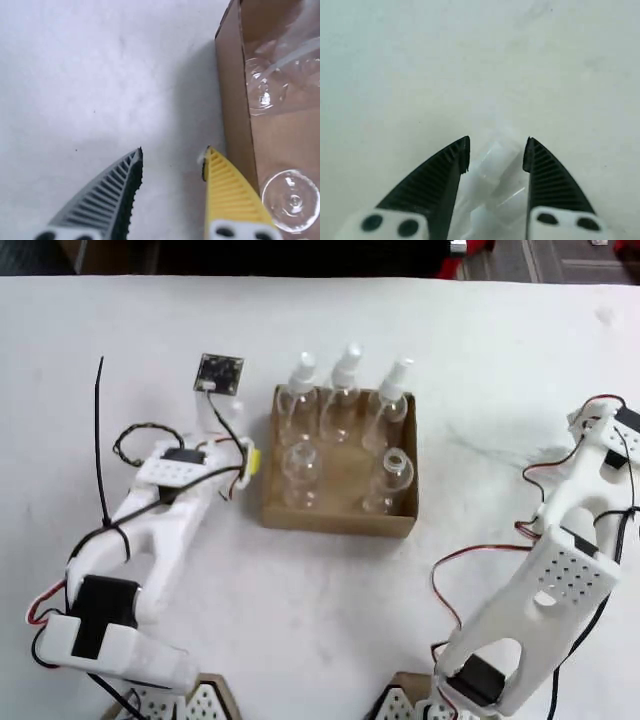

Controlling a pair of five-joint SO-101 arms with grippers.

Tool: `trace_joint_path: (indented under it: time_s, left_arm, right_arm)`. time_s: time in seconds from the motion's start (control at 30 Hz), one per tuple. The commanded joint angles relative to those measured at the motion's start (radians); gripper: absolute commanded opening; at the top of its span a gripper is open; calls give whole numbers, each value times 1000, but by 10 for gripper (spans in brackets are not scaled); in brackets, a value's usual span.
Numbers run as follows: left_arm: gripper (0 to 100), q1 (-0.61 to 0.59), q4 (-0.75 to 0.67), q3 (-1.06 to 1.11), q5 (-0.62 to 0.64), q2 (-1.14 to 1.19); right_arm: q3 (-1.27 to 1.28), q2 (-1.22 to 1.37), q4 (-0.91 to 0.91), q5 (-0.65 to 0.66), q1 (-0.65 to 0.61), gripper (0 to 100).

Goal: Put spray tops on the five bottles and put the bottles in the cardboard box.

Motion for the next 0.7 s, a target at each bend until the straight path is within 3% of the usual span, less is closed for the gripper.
trace_joint_path:
  time_s: [0.0, 0.2, 0.67]
  left_arm:
    - [188, 8, -25, -61, -9, -5]
    - [188, 8, -25, -61, -9, -5]
    - [188, 8, -25, -61, -9, -5]
  right_arm:
    - [-129, 38, 81, -11, -18, 152]
    - [-190, 65, 174, -11, -19, 152]
    - [-196, 113, 79, -5, -51, 149]
